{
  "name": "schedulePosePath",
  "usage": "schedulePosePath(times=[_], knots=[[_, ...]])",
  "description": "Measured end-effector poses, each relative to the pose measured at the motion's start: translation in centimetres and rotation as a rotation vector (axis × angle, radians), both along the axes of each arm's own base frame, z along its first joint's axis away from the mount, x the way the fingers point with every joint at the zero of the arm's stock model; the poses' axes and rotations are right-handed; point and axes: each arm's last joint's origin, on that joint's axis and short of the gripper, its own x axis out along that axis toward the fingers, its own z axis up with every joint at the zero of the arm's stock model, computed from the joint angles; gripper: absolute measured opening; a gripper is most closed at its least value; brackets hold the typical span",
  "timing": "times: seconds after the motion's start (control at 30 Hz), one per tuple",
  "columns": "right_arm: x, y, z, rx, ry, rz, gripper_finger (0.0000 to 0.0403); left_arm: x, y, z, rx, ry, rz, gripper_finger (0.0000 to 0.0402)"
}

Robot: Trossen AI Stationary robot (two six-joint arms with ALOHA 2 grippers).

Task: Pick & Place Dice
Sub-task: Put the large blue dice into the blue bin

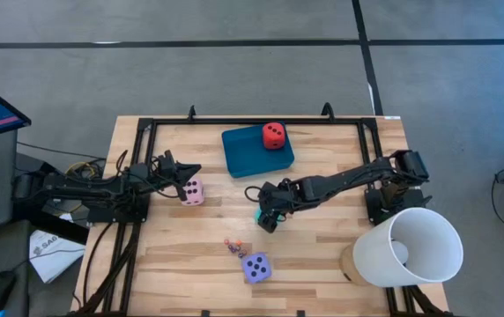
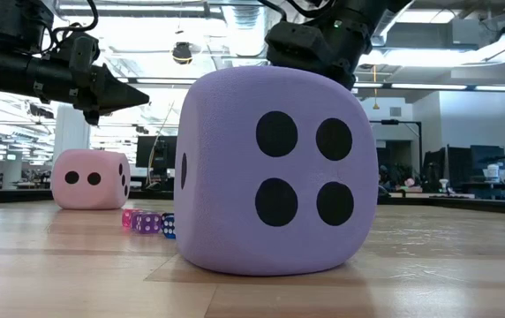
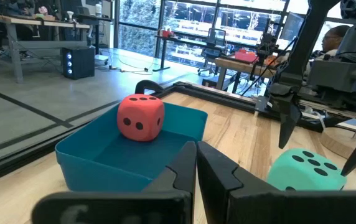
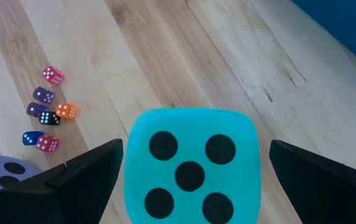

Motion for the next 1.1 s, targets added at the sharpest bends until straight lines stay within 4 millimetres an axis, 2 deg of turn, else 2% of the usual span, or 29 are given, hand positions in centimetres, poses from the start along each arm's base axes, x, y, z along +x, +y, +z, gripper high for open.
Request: schedulePosePath(times=[0.27, 0.57, 1.1], knots=[[0.0, 0.0, -0.1, -0.020, -0.008, -0.007, 0.0400, 0.0, 0.0, 0.0, 0.000, 0.000, 0.000, 0.0006], [-0.6, -0.1, -1.2, -0.023, 0.002, -0.019, 0.0400, 0.0, 0.0, 0.0, 0.000, 0.000, 0.000, 0.0006], [-0.4, 0.1, -1.3, -0.042, -0.015, 0.032, 0.0400, 0.0, 0.0, 0.0, 0.000, 0.000, 0.000, 0.0006]])
